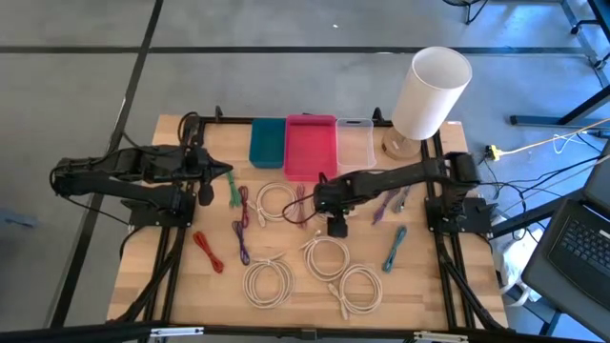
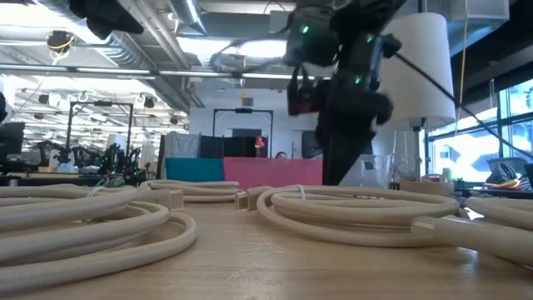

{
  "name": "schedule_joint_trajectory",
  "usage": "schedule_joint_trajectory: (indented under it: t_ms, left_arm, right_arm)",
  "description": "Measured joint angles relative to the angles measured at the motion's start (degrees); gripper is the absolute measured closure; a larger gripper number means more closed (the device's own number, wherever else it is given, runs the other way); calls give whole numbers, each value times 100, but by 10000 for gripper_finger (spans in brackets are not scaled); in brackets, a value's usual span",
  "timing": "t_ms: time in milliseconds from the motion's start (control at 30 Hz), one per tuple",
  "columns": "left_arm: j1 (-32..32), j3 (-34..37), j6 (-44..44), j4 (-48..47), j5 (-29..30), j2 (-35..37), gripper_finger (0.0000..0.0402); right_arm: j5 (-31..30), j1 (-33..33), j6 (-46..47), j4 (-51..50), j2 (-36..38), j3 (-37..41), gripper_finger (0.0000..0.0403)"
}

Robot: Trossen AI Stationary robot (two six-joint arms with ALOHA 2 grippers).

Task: Pick & Place USB Port
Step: Put the light brown HDMI cable into the pink bin

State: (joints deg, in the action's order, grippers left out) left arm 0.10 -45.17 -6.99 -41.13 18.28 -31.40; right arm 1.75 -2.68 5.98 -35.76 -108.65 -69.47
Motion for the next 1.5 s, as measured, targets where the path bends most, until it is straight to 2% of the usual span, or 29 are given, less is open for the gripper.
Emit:
schedule_joint_trajectory:
  t_ms: [200,333,433,567,600,700,967,1033,1133,1200,1267,1333,1433,1500]
  left_arm:
    - [0,0,3,-31,2,6,398]
    - [0,0,7,-36,2,13,398]
    - [0,0,3,-34,2,11,397]
    - [0,0,-66,-34,-25,11,397]
    - [0,0,-70,-34,-27,11,397]
    - [0,0,-101,-32,-33,11,398]
    - [0,0,-144,-30,-39,11,398]
    - [0,0,-146,-26,-39,13,397]
    - [0,0,-140,-22,-39,11,398]
    - [0,0,-137,-13,-37,11,397]
    - [0,0,-133,41,-38,11,398]
    - [0,0,-133,51,-39,11,398]
    - [0,0,-128,60,-38,11,398]
    - [0,0,-128,60,-39,11,398]
  right_arm:
    - [63,-7,425,37,-439,-107,171]
    - [86,-7,793,-20,-469,-112,199]
    - [80,-17,896,-15,-366,-91,256]
    - [-80,-26,1017,-207,-181,-55,369]
    - [-160,-28,1039,-273,-129,-53,376]
    - [-496,-91,1344,-549,38,-53,374]
    - [-773,-632,1997,-1010,836,-158,374]
    - [-1196,-805,2061,-1095,1110,-431,374]
    - [-2303,-913,1786,-1292,1387,-915,374]
    - [-3033,-770,1298,-1354,1456,-1216,374]
    - [-3392,-417,683,-1208,1476,-1525,374]
    - [-3323,70,121,-867,1476,-1747,374]
    - [-2600,864,-526,-277,1416,-1833,374]
    - [-2073,1354,-645,-121,1326,-1834,374]
